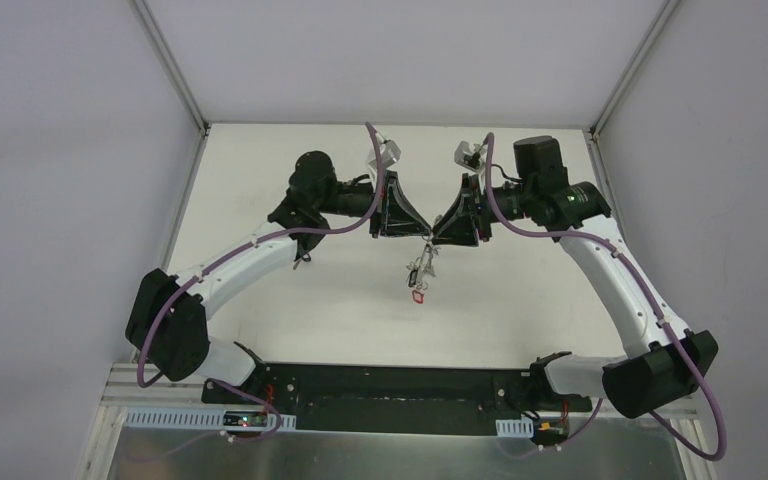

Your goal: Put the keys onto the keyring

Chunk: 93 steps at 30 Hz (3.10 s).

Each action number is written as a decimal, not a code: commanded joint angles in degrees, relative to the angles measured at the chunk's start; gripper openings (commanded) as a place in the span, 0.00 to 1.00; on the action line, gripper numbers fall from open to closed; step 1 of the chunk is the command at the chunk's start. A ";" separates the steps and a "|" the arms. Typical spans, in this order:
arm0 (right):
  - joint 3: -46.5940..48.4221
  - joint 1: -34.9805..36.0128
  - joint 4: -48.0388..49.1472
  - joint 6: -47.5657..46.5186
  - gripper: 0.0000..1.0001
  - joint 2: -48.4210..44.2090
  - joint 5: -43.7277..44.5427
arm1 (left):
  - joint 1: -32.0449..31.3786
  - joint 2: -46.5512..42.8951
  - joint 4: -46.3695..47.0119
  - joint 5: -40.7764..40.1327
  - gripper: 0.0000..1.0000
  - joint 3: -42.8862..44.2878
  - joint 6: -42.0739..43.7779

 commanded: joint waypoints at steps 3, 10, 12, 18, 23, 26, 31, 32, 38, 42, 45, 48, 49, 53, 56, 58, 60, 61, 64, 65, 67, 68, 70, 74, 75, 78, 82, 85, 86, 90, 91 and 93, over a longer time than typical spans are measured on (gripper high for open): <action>0.33 0.66 2.14 -0.64 0.29 0.37 -2.46 | -0.42 0.52 6.41 0.27 0.00 0.23 -2.90; 0.22 1.28 2.52 -0.62 0.23 1.12 -2.03 | -0.42 0.92 6.89 0.27 0.00 0.25 -3.49; 0.27 1.30 2.51 -0.62 0.17 1.17 -2.15 | -0.42 0.97 6.89 0.28 0.00 0.16 -3.49; -0.10 1.25 1.96 -1.39 0.12 0.42 -1.37 | -0.42 0.94 7.07 0.28 0.00 0.10 -3.49; -0.33 1.25 1.76 -1.82 0.03 -0.65 -0.65 | -0.42 1.09 7.20 0.32 0.00 -0.12 -3.54; 0.40 1.25 1.02 -2.51 0.00 -1.06 0.81 | -0.34 0.98 7.24 0.27 0.00 -0.39 -3.50; 5.62 2.20 -5.18 -5.76 0.00 -0.60 7.47 | 0.01 -0.17 2.88 0.66 0.00 -0.70 1.68; 6.82 2.95 -6.76 -6.47 0.00 -0.55 9.80 | 0.08 -0.75 0.02 0.45 0.00 -0.38 4.29; 13.55 8.58 -15.94 -10.91 0.00 2.39 23.37 | 0.11 -2.58 -21.69 -4.22 0.34 4.60 22.90; 15.65 10.88 -18.62 -11.82 0.00 4.50 28.63 | 0.10 -1.67 -28.27 -4.31 0.50 7.08 28.51; 16.56 11.94 -19.61 -11.93 0.00 5.69 30.57 | 0.11 -1.15 -27.66 -2.86 0.52 7.36 28.93; 17.27 12.63 -20.16 -11.95 0.00 6.46 32.19 | 0.11 -1.01 -25.86 -1.80 0.52 6.87 28.93; 17.46 12.72 -20.17 -11.95 0.00 6.58 32.28 | 0.11 -0.87 -25.40 -1.51 0.52 6.73 28.94; 18.03 12.74 -20.26 -11.71 0.00 7.05 31.03 | -0.11 0.18 -23.32 -0.89 0.50 6.37 28.32; 18.15 12.74 -20.22 -11.60 0.00 7.59 29.73 | -0.29 0.93 -19.91 -0.63 0.48 5.53 26.92; 18.13 12.74 -20.06 -11.37 0.00 7.80 29.01 | -0.41 1.47 -18.32 -0.37 0.47 5.22 26.18; 18.15 12.74 -19.83 -11.22 0.00 7.96 28.27 | -0.48 1.85 -17.46 -0.26 0.46 4.86 26.13; 18.13 12.74 -19.82 -11.11 0.00 8.03 28.01 | -0.44 1.95 -17.05 -0.24 0.45 4.68 26.05; 17.94 12.74 -19.69 -11.01 0.00 8.15 27.48 | -0.51 2.13 -16.06 -0.17 0.38 4.79 25.39; 17.83 12.66 -19.61 -10.93 0.00 8.18 27.46 | -0.50 2.23 -15.92 -0.08 0.35 4.96 25.13; 17.63 12.65 -19.31 -10.90 0.00 8.19 27.41 | -0.51 2.33 -15.92 0.11 0.33 4.99 24.98; 17.50 12.58 -19.23 -10.89 0.00 8.12 27.37 | -0.55 2.33 -15.93 0.22 0.31 4.87 24.92; 17.38 12.48 -19.00 -10.75 0.00 7.99 27.28 | -0.60 2.33 -15.97 0.47 0.29 4.70 24.93; 17.15 12.32 -18.62 -10.48 0.00 7.83 27.13 | -0.73 2.33 -16.29 1.10 0.23 4.36 25.02; 17.18 12.28 -18.59 -10.42 0.00 7.74 27.11 | -0.77 2.33 -16.35 1.21 0.22 4.25 25.03; 17.18 12.19 -18.39 -10.32 0.00 7.74 26.95 | -0.86 2.49 -16.48 1.49 0.18 4.33 25.01; 17.09 12.00 -18.33 -10.04 0.00 7.77 26.69 | -1.20 2.76 -17.20 1.76 0.08 4.89 25.00; 17.09 11.84 -18.08 -9.77 0.00 7.79 26.29 | -1.45 2.98 -17.61 1.95 0.01 5.14 25.03; 17.10 11.78 -18.00 -9.64 0.00 7.72 26.22 | -1.47 3.03 -17.69 1.99 0.00 5.18 24.95; 16.57 11.31 -17.37 -9.05 0.00 7.35 25.97 | -1.48 2.97 -18.63 1.12 0.00 5.51 24.35; 16.12 10.90 -16.82 -8.68 0.00 7.11 25.71 | -1.48 2.81 -18.94 0.93 0.00 5.59 24.10; 14.88 9.74 -15.40 -7.88 0.02 6.27 24.36 | -1.48 2.12 -19.20 0.20 0.00 5.70 23.47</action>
